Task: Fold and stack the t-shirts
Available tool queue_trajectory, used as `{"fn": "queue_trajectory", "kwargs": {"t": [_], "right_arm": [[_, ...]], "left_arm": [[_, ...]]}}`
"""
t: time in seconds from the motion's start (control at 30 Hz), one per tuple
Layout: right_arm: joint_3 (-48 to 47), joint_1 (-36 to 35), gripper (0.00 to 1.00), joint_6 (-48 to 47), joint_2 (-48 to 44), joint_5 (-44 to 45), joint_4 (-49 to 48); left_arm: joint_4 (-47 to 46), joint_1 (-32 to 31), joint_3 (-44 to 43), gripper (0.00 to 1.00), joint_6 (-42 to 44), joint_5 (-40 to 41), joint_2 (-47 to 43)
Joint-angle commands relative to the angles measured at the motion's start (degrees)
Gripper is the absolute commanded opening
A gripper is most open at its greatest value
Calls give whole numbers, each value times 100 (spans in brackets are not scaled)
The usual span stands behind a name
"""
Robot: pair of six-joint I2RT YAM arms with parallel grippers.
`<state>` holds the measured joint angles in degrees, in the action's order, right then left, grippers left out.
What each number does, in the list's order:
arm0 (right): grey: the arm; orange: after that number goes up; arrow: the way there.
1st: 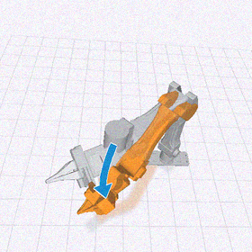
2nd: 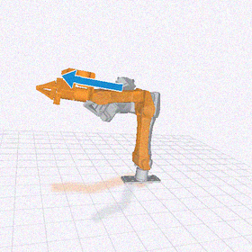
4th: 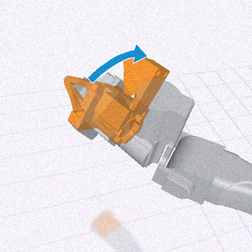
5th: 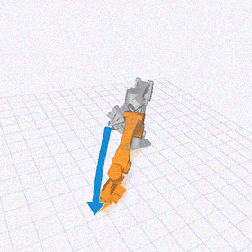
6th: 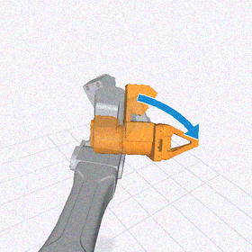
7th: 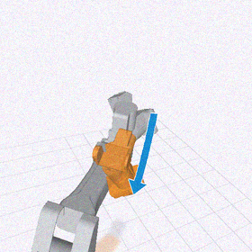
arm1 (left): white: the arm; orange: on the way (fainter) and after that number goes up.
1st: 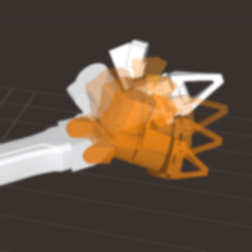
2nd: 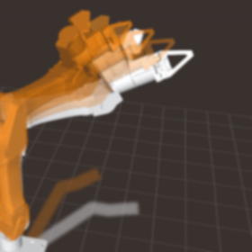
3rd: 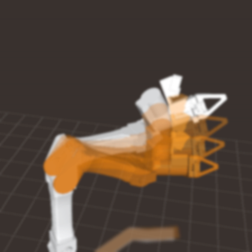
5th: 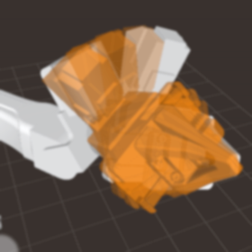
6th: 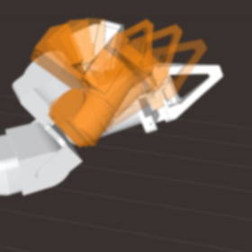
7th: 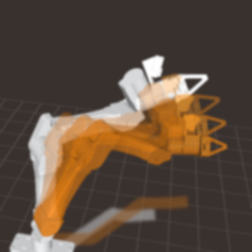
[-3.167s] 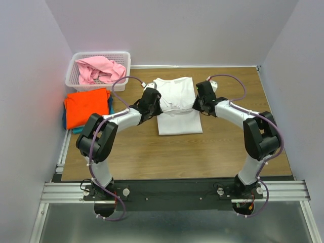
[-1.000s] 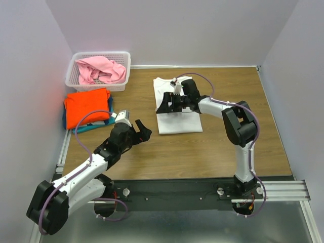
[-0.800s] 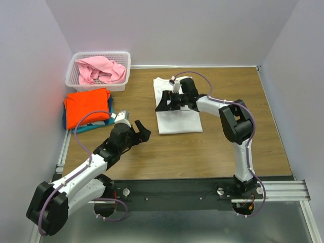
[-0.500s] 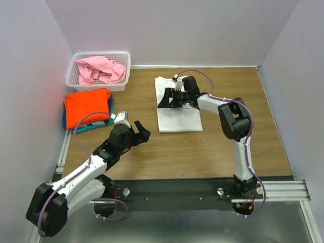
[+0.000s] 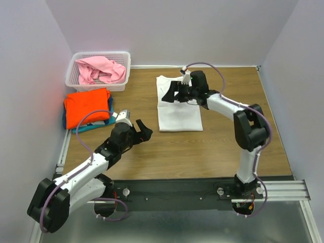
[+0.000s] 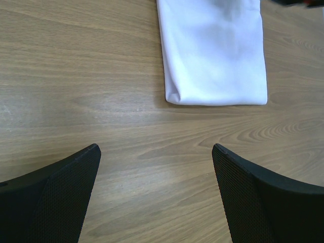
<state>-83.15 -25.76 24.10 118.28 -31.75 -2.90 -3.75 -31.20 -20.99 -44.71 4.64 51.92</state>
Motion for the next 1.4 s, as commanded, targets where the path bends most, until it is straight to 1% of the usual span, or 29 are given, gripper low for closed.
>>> {"fn": "queue_trajectory", "kwargs": {"t": [0.0,0.03,0.07,0.1,0.13,0.17,0.2,0.4,0.47,0.53,0.57,0.7,0.8,0.83,0.87,0.93,1.0,1.17,1.37], "right_arm": [[702,36,100,51,-1305,950,-44],[1200,36,100,190,-1786,1343,-44],[1423,45,100,279,-1991,1564,-44],[1921,53,100,515,-2254,1801,-27],[2126,53,100,682,-2474,2047,8],[2389,79,100,815,-2929,2502,26],[2783,97,100,1025,-3142,2707,69],[3876,150,100,1422,-4618,4113,324],[4087,150,100,1466,-4848,4377,526],[4193,150,100,1527,-5129,4379,614],[4272,150,100,1536,-5192,4370,623],[4299,150,100,1554,-5315,4440,667],[4299,150,100,1545,-5315,4431,694],[4308,150,100,1545,-5315,4432,703],[4308,150,100,1545,-5315,4466,703],[4308,150,100,1545,-5298,4510,711],[4299,150,100,1537,-5280,4519,720],[4264,150,100,1501,-5254,4467,729],[4264,159,100,1501,-5219,4467,747]], "left_arm": [[-530,-26,-177,98,155,-323,422],[-661,-35,-255,98,190,-402,537],[-741,-35,-291,98,208,-438,634],[-907,-26,-326,98,234,-630,870],[-995,-44,-361,98,243,-701,1003],[-1057,-44,-475,98,243,-728,1126],[-1180,-44,-545,98,243,-789,1414],[-1198,-44,-1301,98,402,-1035,2576],[-1303,-44,-1381,97,402,-1123,2796],[-1391,-44,-1477,95,393,-1228,3104],[-1392,-53,-1513,92,384,-1264,3209],[-1523,-88,-1592,87,384,-1510,3719],[-1541,-132,-1566,77,358,-1545,3886],[-1541,-132,-1540,75,340,-1546,3913],[-1541,-123,-1522,69,314,-1519,3922],[-1541,-132,-1522,65,287,-1458,3992],[-1515,-132,-1574,56,287,-1440,4080],[-1471,-132,-1662,56,226,-1308,4212],[-1462,-123,-1662,56,94,-922,4177]]}}
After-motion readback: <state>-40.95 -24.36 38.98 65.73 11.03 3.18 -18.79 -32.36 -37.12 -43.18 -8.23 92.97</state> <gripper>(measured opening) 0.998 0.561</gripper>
